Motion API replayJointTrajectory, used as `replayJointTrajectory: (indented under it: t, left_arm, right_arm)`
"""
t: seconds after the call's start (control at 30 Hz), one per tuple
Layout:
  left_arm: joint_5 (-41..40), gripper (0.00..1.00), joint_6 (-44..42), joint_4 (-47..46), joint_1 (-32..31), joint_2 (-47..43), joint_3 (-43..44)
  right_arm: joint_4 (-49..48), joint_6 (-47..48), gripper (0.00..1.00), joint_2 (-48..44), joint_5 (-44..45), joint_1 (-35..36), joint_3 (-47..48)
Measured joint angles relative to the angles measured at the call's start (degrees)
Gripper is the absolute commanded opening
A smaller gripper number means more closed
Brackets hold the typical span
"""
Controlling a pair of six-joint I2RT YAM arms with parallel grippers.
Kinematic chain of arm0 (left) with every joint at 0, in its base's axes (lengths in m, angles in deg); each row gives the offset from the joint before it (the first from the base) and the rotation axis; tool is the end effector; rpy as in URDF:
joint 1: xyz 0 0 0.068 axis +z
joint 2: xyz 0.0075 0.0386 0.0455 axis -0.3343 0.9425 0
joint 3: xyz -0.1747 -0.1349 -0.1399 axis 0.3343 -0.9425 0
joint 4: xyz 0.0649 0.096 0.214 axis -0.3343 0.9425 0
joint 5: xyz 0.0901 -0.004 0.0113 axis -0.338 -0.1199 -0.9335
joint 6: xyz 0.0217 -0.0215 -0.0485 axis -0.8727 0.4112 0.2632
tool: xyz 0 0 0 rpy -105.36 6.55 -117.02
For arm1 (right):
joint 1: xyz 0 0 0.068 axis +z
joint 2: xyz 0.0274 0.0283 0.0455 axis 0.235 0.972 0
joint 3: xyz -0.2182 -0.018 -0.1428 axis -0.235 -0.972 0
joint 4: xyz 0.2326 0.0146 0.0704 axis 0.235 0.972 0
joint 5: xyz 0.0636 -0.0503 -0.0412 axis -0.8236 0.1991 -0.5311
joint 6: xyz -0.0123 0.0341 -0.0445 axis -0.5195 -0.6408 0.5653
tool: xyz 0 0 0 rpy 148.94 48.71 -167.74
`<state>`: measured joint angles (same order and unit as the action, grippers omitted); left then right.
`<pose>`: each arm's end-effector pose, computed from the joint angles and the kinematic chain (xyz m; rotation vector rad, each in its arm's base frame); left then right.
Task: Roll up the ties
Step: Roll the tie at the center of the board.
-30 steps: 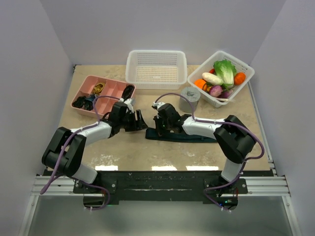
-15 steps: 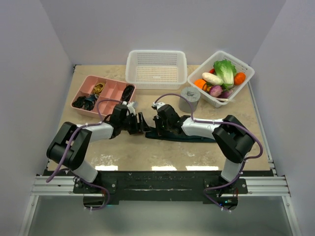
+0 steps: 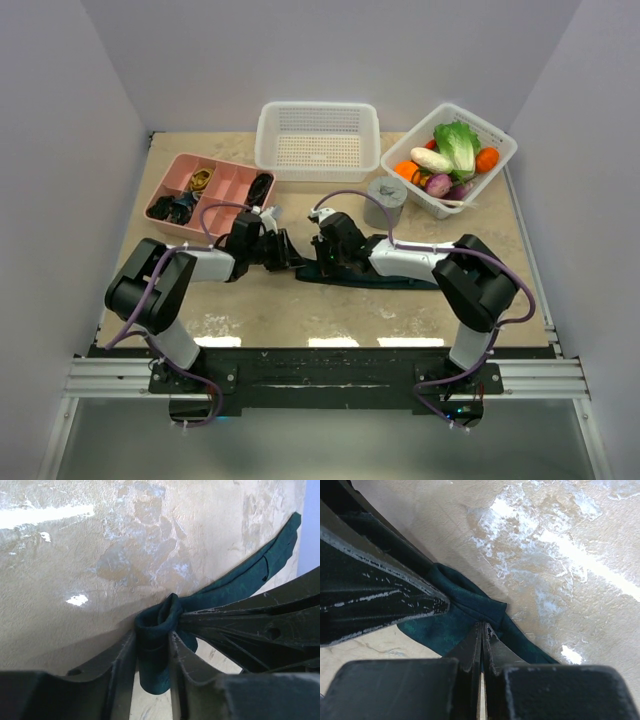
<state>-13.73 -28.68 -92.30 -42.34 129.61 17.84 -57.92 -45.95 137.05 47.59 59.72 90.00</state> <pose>0.2627 -0.1318 0.1273 -0.0737 2.4375 -1.1170 0.2465 0.2571 0.1607 -0.5536 2.4028 0.5423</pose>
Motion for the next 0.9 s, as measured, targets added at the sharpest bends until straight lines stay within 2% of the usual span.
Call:
replayJointTrajectory:
  t: [0.07,0.37,0.9]
  left_arm:
    - [0.2,0.15,-0.2,-0.1,0.0,0.0,0.0]
    - [-1.7,0.00,-2.1,5.7,0.0,-1.0,0.9]
    - [-9.4,0.00,-9.8,23.3,-0.4,-6.5,9.7]
  right_arm:
    - [0.6,0.1,0.00,-0.5,0.2,0.0,0.0]
    - [3.0,0.7,0.00,-3.7,2.4,0.0,1.2]
    - [1.8,0.5,0.00,-2.7,-0.4,0.7,1.9]
